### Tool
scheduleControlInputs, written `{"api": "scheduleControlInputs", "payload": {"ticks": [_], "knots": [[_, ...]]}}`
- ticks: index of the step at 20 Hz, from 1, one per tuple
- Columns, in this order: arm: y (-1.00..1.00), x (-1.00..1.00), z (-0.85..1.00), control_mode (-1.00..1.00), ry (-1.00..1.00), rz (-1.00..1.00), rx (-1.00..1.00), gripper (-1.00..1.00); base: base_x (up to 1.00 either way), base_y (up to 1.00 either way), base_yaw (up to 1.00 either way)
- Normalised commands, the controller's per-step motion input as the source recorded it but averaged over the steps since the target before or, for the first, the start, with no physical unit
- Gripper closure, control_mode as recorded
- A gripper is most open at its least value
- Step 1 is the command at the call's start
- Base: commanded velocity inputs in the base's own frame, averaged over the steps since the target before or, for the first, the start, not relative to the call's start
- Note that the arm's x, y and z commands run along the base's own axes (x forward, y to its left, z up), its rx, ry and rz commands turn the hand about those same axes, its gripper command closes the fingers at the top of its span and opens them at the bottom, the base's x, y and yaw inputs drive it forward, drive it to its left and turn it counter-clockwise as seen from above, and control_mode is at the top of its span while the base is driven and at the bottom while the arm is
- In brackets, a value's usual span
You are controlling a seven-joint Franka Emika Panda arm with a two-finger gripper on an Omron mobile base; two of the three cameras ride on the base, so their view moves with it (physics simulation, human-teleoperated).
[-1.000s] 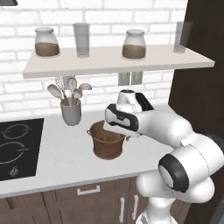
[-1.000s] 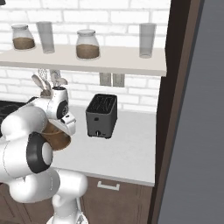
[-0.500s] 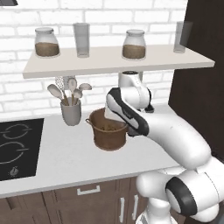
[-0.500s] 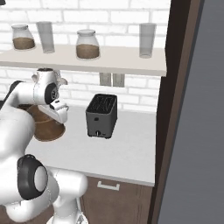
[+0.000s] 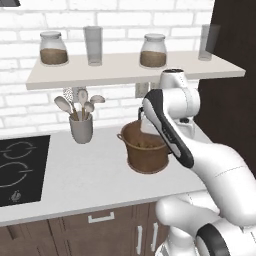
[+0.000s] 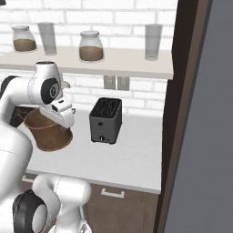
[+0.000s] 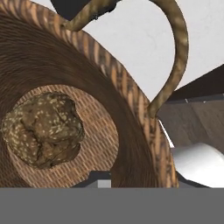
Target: Open the cabinet, pick up the bread from the cabinet and place it in the basket. Then move the basket to the dining counter.
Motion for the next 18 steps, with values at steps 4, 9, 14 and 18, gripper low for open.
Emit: {"api": "scheduleControlInputs", "payload": {"ticks": [4,9,14,18], "knots": [[-0.26,0.0,-0.07,-1.0,0.01,-0.03,0.0,1.0,0.0,0.0,0.0],[0.28,-0.05,-0.02,-1.0,0.0,0.0,0.0,1.0,0.0,0.0,0.0],[0.67,-0.39,0.0,1.0,0.0,0.13,-0.02,1.0,-0.14,0.2,0.05],[0.0,0.0,0.0,1.0,0.0,0.0,0.0,1.0,-0.68,1.0,0.35]]}}
